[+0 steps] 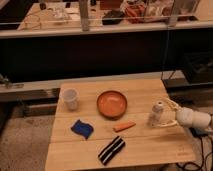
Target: Stand the bottle upright
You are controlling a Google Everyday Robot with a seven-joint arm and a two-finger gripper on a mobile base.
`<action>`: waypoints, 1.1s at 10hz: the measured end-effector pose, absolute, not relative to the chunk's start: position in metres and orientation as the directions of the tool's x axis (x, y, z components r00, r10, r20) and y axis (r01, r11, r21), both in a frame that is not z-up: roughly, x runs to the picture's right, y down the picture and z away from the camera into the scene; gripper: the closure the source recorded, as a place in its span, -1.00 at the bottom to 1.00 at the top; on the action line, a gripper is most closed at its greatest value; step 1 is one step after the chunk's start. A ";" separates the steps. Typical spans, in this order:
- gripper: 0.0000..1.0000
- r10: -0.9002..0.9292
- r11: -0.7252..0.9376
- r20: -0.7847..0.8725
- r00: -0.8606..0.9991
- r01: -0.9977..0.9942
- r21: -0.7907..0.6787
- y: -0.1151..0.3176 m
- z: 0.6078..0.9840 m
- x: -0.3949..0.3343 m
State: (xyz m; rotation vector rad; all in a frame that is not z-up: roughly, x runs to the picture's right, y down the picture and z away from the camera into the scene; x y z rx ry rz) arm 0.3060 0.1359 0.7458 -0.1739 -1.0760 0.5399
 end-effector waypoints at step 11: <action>-0.60 0.508 0.860 0.756 0.411 -0.291 -0.420 0.134 0.742 0.307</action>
